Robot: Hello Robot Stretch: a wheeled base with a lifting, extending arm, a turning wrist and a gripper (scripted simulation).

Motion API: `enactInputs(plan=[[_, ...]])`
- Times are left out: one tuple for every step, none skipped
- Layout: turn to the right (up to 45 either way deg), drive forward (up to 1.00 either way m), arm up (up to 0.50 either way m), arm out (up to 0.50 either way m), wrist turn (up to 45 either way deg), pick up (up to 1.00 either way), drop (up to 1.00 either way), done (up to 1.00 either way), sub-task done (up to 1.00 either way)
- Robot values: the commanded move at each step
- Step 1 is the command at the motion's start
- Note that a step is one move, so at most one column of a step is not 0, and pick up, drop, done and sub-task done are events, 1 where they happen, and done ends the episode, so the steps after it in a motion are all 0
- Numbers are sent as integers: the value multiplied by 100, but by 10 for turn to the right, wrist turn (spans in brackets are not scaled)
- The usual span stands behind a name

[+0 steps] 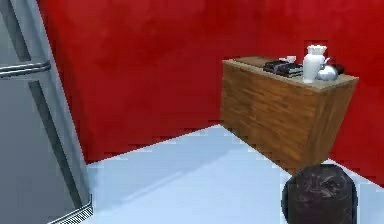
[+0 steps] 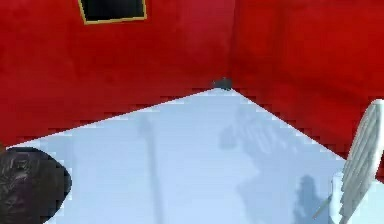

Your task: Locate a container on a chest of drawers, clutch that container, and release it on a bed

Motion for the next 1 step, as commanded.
enactInputs(plan=[[210, 0, 0, 0, 0, 0, 0, 0, 0]])
